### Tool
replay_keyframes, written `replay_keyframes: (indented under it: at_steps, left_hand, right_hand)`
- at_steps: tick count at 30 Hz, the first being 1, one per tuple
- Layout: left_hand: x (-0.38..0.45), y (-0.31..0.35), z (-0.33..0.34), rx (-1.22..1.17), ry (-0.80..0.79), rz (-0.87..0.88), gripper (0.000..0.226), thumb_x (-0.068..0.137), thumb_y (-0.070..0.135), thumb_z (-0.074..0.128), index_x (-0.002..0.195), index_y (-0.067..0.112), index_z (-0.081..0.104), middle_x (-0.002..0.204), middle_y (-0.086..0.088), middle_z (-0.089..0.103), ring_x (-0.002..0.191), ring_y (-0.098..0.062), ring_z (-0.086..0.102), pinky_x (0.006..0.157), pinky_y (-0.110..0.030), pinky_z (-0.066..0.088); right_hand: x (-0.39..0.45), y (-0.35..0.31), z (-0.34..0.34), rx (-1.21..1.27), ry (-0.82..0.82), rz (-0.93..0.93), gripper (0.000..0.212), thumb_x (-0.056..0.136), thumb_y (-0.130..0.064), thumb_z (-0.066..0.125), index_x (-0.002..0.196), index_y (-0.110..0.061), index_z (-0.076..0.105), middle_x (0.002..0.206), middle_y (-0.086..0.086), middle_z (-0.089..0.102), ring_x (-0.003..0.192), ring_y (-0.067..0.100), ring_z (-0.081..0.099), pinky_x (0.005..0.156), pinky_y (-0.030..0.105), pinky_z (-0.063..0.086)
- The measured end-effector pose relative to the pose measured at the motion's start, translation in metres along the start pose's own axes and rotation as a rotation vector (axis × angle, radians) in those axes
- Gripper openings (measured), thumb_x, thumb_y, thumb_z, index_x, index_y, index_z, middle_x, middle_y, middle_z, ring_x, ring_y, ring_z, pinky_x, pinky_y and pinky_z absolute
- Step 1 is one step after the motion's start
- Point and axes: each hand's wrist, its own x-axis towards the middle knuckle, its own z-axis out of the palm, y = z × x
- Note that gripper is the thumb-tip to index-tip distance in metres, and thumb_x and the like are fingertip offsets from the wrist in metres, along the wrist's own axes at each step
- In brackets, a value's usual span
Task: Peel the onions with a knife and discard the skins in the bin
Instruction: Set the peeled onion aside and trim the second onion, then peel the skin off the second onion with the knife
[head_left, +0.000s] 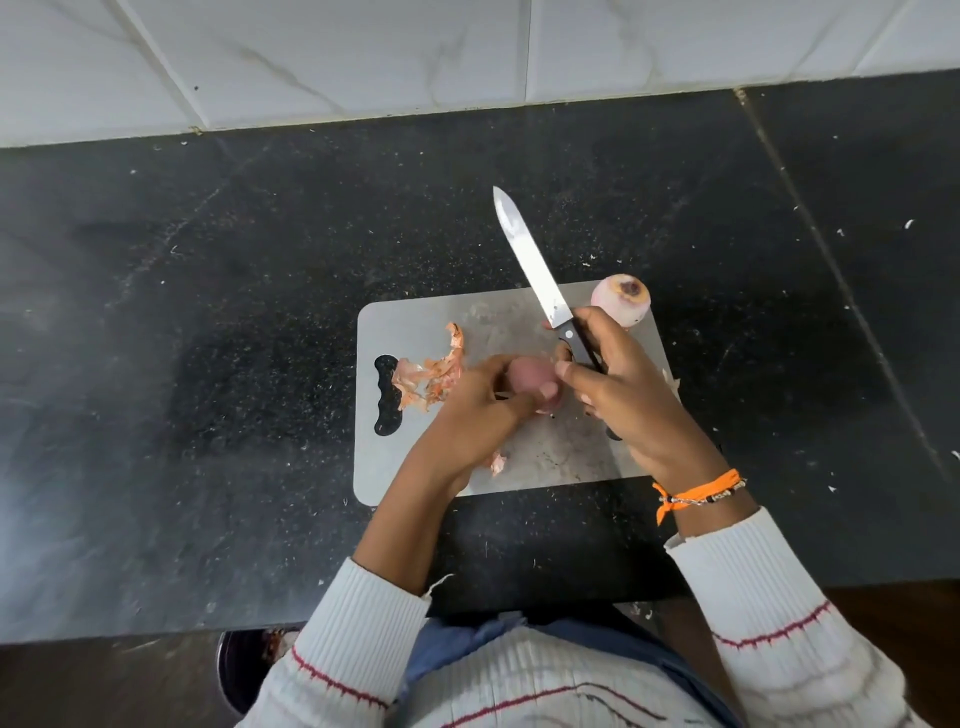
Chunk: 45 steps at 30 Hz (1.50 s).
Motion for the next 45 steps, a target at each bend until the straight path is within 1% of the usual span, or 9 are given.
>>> replay_keyframes:
  at_steps: [5,14,18,22,27,31,36,40,45]
  left_hand:
    - [0.001,0.002,-0.003,-0.167,-0.077,-0.052,0.031,0.089,0.016,0.058,0.118,0.006,0.057,0.110,-0.009,0.066,0.101,-0.020,0.064,0.090,-0.026,0.052]
    - [0.004,0.005,-0.004,-0.191,-0.065,-0.093,0.036,0.089,0.021,0.057,0.120,0.002,0.057,0.114,-0.015,0.065,0.102,-0.022,0.064,0.084,-0.021,0.054]
    - [0.003,0.004,-0.003,-0.161,-0.026,-0.092,0.035,0.086,0.017,0.062,0.117,0.002,0.058,0.112,-0.016,0.065,0.102,-0.024,0.065,0.085,-0.023,0.054]
    - [0.000,0.006,-0.001,-0.134,-0.047,-0.075,0.033,0.083,0.011,0.066,0.115,0.007,0.058,0.108,-0.009,0.066,0.103,-0.020,0.063,0.092,-0.025,0.051]
    - [-0.001,0.006,0.001,-0.197,0.094,-0.075,0.045,0.075,0.007,0.073,0.112,0.007,0.048,0.107,-0.008,0.060,0.101,-0.024,0.062,0.075,-0.023,0.053]
    - [0.001,0.011,0.001,-0.291,0.167,-0.101,0.036,0.084,0.011,0.064,0.117,0.013,0.048,0.101,-0.006,0.060,0.079,-0.015,0.062,0.057,-0.016,0.048]
    - [0.006,0.009,0.004,-0.279,0.204,-0.059,0.028,0.092,0.016,0.053,0.119,0.019,0.056,0.113,-0.004,0.061,0.099,-0.017,0.061,0.083,-0.028,0.050]
    - [0.012,0.008,0.007,-0.329,0.230,-0.102,0.022,0.096,0.020,0.046,0.116,0.013,0.047,0.114,-0.015,0.062,0.101,-0.026,0.064,0.083,-0.033,0.055]
    - [0.009,0.008,0.006,-0.130,0.158,0.038,0.025,0.100,0.016,0.037,0.124,0.020,0.042,0.099,-0.009,0.063,0.077,-0.017,0.068,0.066,-0.025,0.058]
  right_hand:
    - [0.006,0.012,-0.002,-0.120,0.204,-0.012,0.021,0.092,-0.007,0.052,0.111,-0.016,0.052,0.090,0.002,0.061,0.082,0.014,0.058,0.074,0.032,0.049]
    - [0.001,0.006,0.001,0.251,0.147,0.043,0.028,0.086,-0.007,0.062,0.113,-0.013,0.056,0.080,-0.005,0.060,0.063,-0.003,0.055,0.049,0.013,0.041]
    - [0.003,0.007,0.007,0.168,0.232,0.030,0.030,0.084,-0.003,0.063,0.110,-0.015,0.056,0.080,-0.004,0.057,0.069,0.000,0.056,0.062,0.012,0.044]
    - [0.005,0.011,0.010,0.016,0.400,0.014,0.028,0.083,-0.006,0.065,0.109,-0.009,0.055,0.083,-0.007,0.058,0.083,0.010,0.059,0.084,0.031,0.050]
    - [0.005,0.010,0.011,-0.035,0.365,0.013,0.023,0.085,-0.008,0.063,0.106,-0.014,0.057,0.099,0.000,0.068,0.097,0.014,0.064,0.091,0.042,0.051]
    - [-0.002,0.009,0.018,-0.062,0.343,0.006,0.027,0.088,-0.005,0.058,0.113,-0.015,0.055,0.110,-0.003,0.065,0.107,0.009,0.059,0.093,0.038,0.051]
    - [-0.011,0.007,0.022,-0.049,0.406,-0.029,0.031,0.088,-0.001,0.054,0.118,-0.011,0.053,0.106,-0.010,0.059,0.100,0.001,0.056,0.085,0.012,0.045]
    - [-0.013,0.008,0.028,0.034,0.362,-0.024,0.029,0.087,-0.003,0.054,0.108,-0.022,0.051,0.106,0.002,0.064,0.103,0.017,0.062,0.088,0.044,0.053]
    - [-0.010,0.004,0.024,0.052,0.353,-0.011,0.029,0.086,-0.006,0.051,0.112,-0.019,0.051,0.109,0.005,0.065,0.106,0.017,0.062,0.091,0.042,0.052]
